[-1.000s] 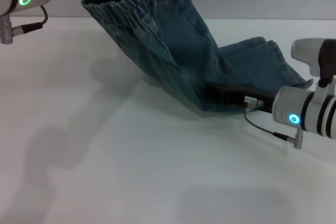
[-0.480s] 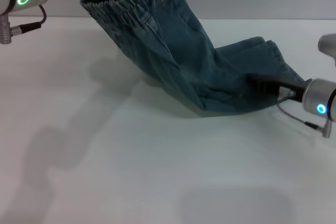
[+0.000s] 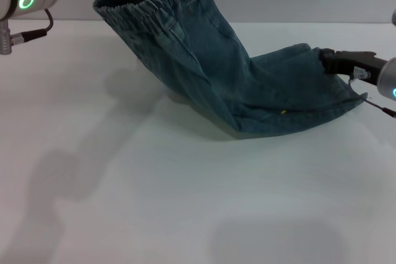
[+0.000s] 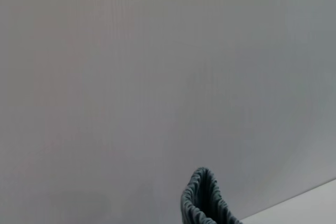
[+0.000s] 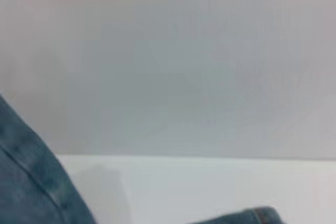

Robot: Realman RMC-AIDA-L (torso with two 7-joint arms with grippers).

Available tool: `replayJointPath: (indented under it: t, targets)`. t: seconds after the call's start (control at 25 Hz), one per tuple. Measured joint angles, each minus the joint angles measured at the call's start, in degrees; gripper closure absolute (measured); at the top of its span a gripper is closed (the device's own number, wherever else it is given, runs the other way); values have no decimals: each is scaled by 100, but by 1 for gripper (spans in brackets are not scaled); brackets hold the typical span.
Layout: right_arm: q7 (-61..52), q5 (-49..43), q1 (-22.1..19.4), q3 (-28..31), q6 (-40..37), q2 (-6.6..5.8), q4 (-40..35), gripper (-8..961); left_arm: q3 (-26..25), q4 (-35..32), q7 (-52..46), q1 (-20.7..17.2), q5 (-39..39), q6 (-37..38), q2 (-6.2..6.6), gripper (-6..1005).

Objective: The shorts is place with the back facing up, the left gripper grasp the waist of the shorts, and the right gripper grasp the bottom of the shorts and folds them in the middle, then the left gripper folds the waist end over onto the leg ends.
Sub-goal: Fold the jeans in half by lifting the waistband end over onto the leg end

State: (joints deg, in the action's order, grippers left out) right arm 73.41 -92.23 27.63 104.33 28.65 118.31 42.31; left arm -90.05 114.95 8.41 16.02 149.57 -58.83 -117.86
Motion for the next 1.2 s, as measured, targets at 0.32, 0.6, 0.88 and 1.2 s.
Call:
replayJointPath:
  t: [0.32, 0.6, 0.88, 1.2]
  targets:
    - [63, 788, -468, -1146, 25, 91, 402, 952, 41, -4, 10, 15, 2, 37, 0, 950]
    - [102, 841, -639, -1217, -485, 84, 551, 952, 58, 1, 12, 68, -5, 78, -8, 951]
    - [106, 886, -513, -1368, -1252, 96, 593, 952, 112, 20, 133, 153, -343, 199, -11, 950]
    - [94, 933, -30, -1797, -1706, 99, 429, 952, 131, 19, 327, 347, -740, 461, -12, 950]
